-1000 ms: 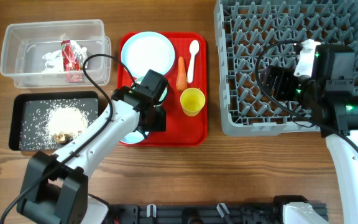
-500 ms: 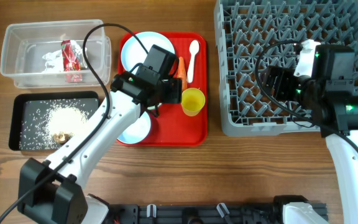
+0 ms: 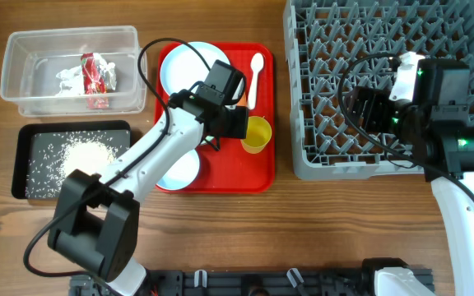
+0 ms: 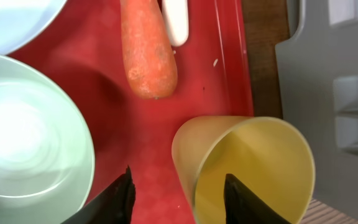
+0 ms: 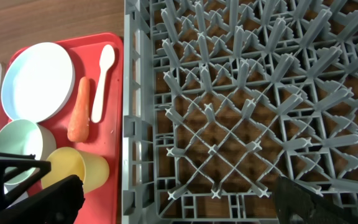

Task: Sort waste into correct bins and load items into the dishwasher rack
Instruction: 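Grasp the yellow cup on the red tray with the left gripper, then hand the yellow cup from the left gripper to the right gripper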

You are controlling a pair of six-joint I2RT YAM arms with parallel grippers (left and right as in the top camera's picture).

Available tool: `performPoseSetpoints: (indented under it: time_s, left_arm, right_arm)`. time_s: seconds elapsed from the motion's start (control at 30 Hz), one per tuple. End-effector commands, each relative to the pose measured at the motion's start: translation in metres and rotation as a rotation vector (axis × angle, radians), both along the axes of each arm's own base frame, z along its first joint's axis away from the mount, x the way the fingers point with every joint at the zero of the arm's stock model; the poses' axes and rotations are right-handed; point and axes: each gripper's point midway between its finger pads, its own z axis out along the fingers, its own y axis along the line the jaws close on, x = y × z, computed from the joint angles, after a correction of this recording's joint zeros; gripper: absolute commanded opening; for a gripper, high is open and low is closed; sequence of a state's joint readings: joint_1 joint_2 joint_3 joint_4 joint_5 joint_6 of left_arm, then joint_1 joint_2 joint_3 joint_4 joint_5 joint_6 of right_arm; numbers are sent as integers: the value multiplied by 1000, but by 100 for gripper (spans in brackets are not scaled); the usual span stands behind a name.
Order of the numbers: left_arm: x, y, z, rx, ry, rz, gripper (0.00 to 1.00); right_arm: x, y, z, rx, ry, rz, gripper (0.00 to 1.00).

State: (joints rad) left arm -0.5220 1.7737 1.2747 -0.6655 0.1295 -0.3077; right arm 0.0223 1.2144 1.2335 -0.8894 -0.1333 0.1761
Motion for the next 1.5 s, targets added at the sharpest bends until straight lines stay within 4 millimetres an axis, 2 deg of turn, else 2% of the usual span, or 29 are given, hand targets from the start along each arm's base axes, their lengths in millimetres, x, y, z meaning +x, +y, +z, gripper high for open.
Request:
performPoseSetpoints:
  time_s: [0.0, 0.1, 0.27, 0.3, 0.4, 0.47, 0.53, 0.57, 0.67, 0.73, 0.83, 0.93, 1.03, 1.23, 1.37, 1.47]
  left_arm:
    - [-5, -10, -15, -5, 40, -61, 43]
    - [-7, -12, -22, -1, 56, -67, 33]
    - [-3, -14, -20, -14, 43, -52, 7]
    - [-2, -16, -19, -26, 45, -37, 4]
    - [-2, -26, -12, -102, 56, -42, 4]
    - [-3, -33, 8, -209, 71, -63, 4]
    - [-2, -34, 41, -351, 74, -84, 4]
    - [0, -30, 72, -470, 65, -102, 4]
    - [2, -19, 126, -691, 31, -160, 4]
    - [2, -4, 167, -864, -11, -228, 4]
    - [3, 17, 204, -1029, -27, -282, 4]
    - [0, 24, 226, -1116, -26, -339, 4]
    - [-2, 21, 243, -1155, -27, -392, 4]
    - [-10, 4, 264, -1178, -37, -485, 4]
    - [-17, -6, 266, -1178, -39, -523, 4]
    - [-21, -12, 266, -1179, -27, -539, 4]
  right_arm:
    - [4, -2, 6, 4, -16, -13, 99]
    - [4, -2, 6, 4, -16, -13, 99]
    - [4, -2, 6, 4, -16, -13, 99]
    - [4, -2, 6, 4, -16, -13, 99]
    - [4, -1, 6, 12, -15, -21, 99]
    - [5, 5, 9, 64, -20, -25, 99]
    - [8, 23, 17, 121, -55, 77, 99]
    - [9, 39, 26, 171, -90, 171, 100]
    - [9, 57, 38, 245, -132, 257, 100]
    - [6, 74, 52, 304, -179, 363, 100]
    - [-3, 104, 83, 407, -299, 584, 100]
    - [-8, 119, 112, 464, -420, 729, 100]
    - [-15, 135, 129, 510, -497, 863, 100]
    - [-17, 174, 122, 565, -496, 1022, 100]
    - [-15, 193, 116, 576, -502, 1079, 99]
    - [-16, 202, 119, 587, -513, 1100, 95]
